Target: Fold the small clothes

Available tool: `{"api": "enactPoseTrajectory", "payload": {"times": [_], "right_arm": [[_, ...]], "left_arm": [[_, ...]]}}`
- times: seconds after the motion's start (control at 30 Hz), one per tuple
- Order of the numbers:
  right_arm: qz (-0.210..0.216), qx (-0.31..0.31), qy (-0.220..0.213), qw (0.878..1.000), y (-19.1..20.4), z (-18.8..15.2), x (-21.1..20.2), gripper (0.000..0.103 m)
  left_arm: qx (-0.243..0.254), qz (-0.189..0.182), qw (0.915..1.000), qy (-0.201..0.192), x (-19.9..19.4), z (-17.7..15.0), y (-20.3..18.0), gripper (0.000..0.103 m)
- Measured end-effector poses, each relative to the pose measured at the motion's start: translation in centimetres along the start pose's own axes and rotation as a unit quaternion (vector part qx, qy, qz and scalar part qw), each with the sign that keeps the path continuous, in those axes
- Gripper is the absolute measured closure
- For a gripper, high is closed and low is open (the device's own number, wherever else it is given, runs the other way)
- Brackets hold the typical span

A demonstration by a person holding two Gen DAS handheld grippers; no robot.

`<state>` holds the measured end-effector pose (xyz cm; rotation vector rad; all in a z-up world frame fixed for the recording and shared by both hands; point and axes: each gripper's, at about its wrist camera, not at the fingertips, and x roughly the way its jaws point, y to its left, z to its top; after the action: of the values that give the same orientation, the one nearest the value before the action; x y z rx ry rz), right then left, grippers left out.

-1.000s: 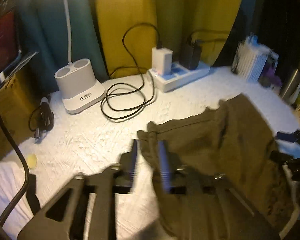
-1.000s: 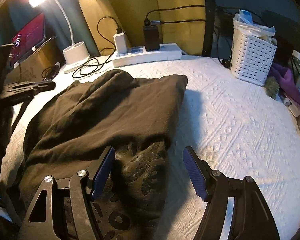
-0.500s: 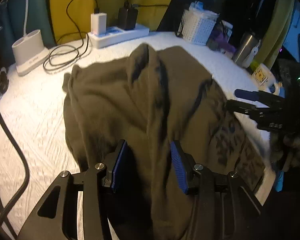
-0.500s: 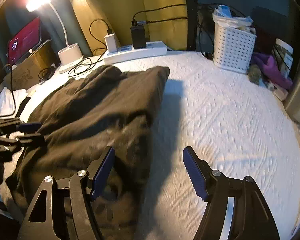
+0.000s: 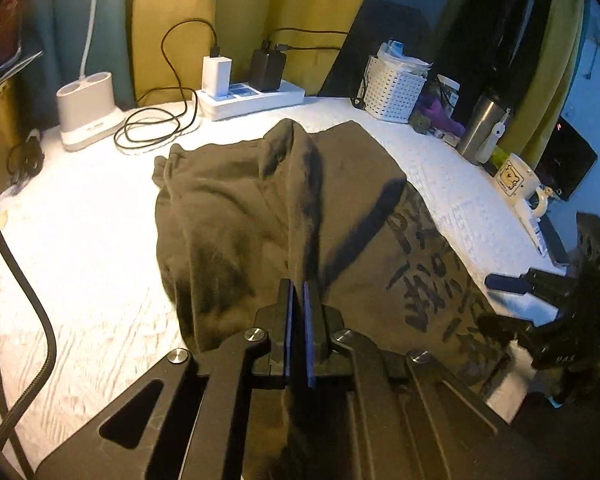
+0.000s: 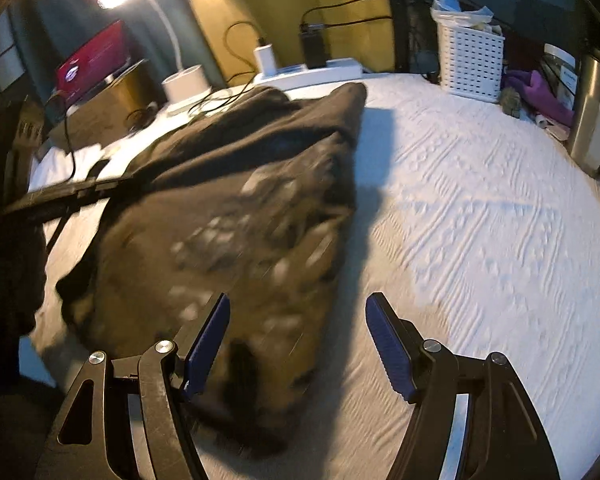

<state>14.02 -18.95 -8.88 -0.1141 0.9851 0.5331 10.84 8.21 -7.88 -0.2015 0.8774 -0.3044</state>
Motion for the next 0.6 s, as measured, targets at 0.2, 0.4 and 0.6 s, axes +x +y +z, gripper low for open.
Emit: {"api": "enactPoseTrajectory", "payload": {"times": [0.2, 0.4, 0.6], "right_arm": [[0.018, 0.019, 0.009, 1.000, 0.4, -2.7, -0.5, 0.060], [0.014, 0.019, -0.006, 1.000, 1.0, -3.6, -1.6, 0.093], [-0.035, -0.014, -0.009, 0.999, 3.0, -4.9, -2.0, 0.093]], "left_arm": [[0.009, -0.010, 0.9999, 0.005, -2.3, -2.6, -0.7, 0.054], [0.013, -0.018, 0.9994, 0.026, -2.0, -6.1, -1.3, 0.060], [-0.014, -0.006, 0.9995, 0.028, -1.9, -7.4, -0.3, 0.083]]}}
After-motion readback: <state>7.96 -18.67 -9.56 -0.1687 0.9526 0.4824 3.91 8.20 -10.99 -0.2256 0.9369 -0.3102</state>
